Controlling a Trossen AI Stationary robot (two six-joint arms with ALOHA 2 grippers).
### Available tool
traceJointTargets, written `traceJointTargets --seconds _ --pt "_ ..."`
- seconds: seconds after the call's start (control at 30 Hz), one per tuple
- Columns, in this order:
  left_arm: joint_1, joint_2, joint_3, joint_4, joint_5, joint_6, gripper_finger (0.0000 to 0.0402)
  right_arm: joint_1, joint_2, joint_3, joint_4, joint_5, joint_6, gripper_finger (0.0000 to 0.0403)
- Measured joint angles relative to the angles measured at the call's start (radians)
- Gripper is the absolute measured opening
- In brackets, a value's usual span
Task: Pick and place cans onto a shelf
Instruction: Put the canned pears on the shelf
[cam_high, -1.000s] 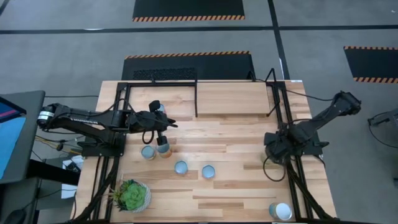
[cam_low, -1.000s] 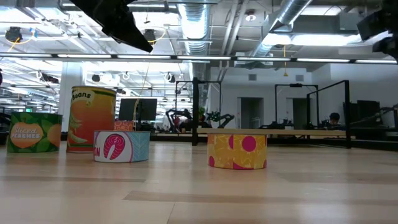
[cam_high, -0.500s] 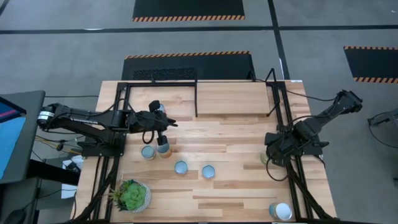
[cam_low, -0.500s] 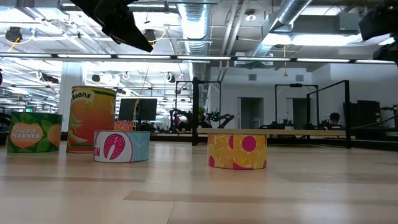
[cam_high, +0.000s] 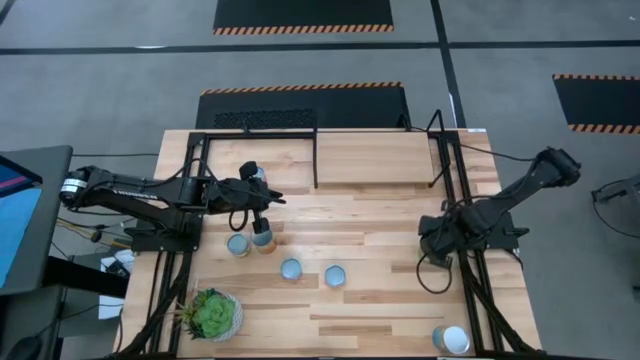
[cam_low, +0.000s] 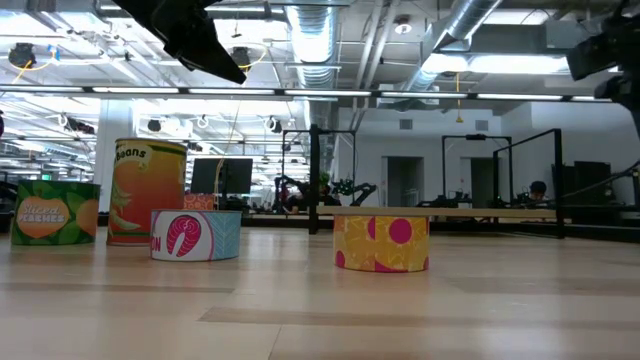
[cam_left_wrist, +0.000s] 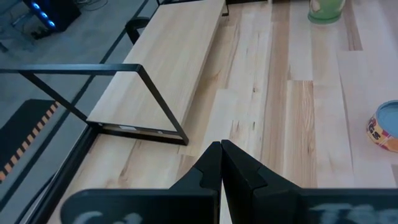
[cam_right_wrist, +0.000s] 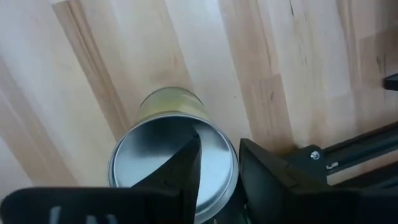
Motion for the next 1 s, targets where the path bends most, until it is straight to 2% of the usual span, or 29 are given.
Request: traceJointTargets --seconds 0.13,0.4,0.53,0.7,0.87,1.0 --pt "0.0 0.0 0.0 0.001 0.0 0.0 0.0 0.0 0.029 0.001 0.019 0.0 -0.003 0.0108" --pt "0.0 0.0 0.0 0.001 0.0 0.001 0.0 -0.02 0.034 0.034 0.099 -0.005 0.006 0.001" --pt "0.0 0.0 0.0 0.001 0.0 0.0 0.0 -0.063 0.035 0.035 0.209 -0.002 -0.028 0.0008" --pt "0.0 0.0 0.0 0.001 0.0 0.0 0.0 -0.154 0.035 0.035 0.304 0.056 -0.091 0.0005" --pt "0.0 0.0 0.0 0.0 0.0 0.0 0.0 -0.278 0.033 0.062 0.324 0.093 -0.24 0.0004" --pt "0.0 0.0 0.0 -0.007 0.0 0.0 0.0 -0.395 0.032 0.161 0.323 0.105 -0.407 0.0003"
